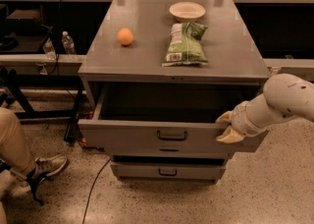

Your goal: Open top drawer

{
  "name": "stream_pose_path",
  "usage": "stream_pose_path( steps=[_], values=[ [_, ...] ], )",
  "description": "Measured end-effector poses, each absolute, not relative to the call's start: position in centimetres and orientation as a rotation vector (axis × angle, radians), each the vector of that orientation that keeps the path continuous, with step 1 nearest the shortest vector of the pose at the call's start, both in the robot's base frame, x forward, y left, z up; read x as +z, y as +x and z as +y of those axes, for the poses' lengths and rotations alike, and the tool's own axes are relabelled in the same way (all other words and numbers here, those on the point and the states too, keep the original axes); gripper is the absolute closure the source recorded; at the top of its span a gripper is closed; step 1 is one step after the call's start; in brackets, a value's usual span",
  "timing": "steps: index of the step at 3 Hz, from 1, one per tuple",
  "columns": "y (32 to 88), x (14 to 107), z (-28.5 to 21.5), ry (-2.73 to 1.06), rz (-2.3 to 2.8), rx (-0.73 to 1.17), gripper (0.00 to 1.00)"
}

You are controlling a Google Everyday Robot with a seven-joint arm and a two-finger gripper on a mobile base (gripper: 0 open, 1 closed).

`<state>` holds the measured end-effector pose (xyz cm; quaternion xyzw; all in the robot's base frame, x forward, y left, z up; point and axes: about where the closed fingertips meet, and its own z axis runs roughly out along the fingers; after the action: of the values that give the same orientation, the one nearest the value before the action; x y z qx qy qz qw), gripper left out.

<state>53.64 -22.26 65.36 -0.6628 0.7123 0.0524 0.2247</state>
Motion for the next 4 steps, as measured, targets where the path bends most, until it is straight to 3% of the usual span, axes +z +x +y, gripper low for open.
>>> stream_pose_path(
  steps=[4],
  values=[
    [47.5, 65.1, -21.6, -1.759, 2.036, 0.189, 1.0]
  ],
)
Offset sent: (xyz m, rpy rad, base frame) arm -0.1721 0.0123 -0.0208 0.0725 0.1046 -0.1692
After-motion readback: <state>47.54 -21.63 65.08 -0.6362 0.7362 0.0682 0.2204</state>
